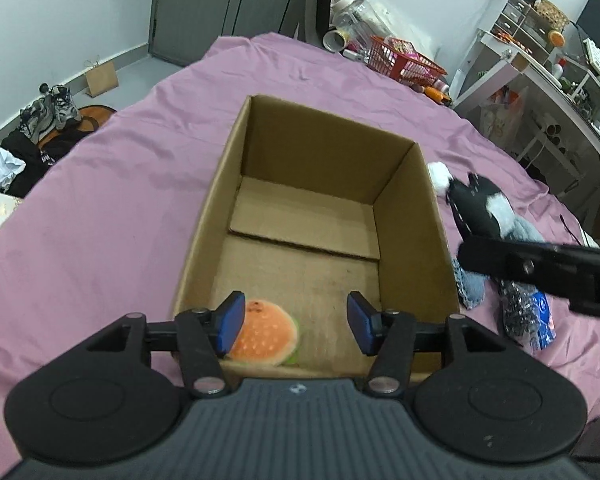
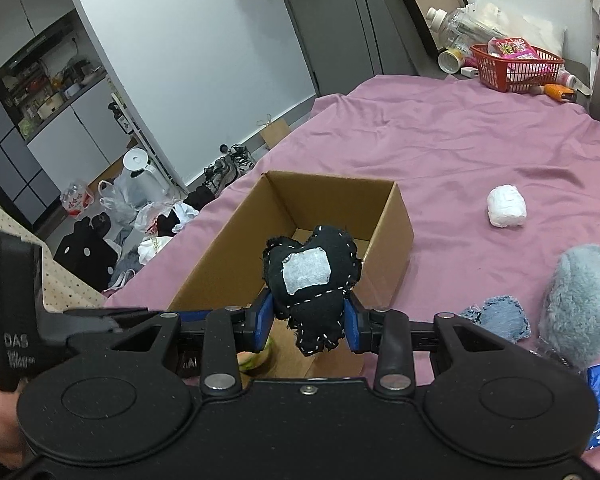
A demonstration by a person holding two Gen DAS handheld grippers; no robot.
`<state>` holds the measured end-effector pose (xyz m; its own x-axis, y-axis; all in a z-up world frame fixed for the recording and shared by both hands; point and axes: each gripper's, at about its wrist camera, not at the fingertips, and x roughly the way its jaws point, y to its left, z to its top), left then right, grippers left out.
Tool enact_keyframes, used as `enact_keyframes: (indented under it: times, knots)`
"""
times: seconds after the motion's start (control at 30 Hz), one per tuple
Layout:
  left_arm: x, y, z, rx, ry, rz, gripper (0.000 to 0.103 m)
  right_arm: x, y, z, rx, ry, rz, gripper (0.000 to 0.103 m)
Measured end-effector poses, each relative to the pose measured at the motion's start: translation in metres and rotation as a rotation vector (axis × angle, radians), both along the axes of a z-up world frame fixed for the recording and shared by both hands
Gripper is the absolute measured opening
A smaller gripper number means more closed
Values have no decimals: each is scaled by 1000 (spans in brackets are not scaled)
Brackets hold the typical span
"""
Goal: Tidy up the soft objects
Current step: 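Carry both plushes over the cardboard box and open both tools to drop them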
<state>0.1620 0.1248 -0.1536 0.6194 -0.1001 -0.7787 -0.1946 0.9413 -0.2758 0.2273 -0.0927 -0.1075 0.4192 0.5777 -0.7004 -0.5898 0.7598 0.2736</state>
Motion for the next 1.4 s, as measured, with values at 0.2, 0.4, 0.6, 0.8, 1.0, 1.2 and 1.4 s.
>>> enact_keyframes:
  times: [0.2,0.4,0.6,0.8,1.0,1.2,1.4]
  knots:
    - [-10,-5,-1,2,6,16,56,0,2,0,11,2,11,36]
    - [-22,-6,2,-41,17,32,56,-6,8,1,16,1,35,36]
    - [-39,-5,17,-60,4,71,56,-11,16,-1,21,8,56,36]
    - [-58,4,38,-59,-12,109,56,-14,30,-6,-8,34,98,37]
    - [-72,10,54,-27,-25,154,67,-14,49,-13,-100,39,161,39]
    - [-79,13,69,-7,-25,205,77,-24,53,-7,-165,26,181,68]
    - [-79,9,81,45,-8,247,83,-24,22,16,-80,4,132,85]
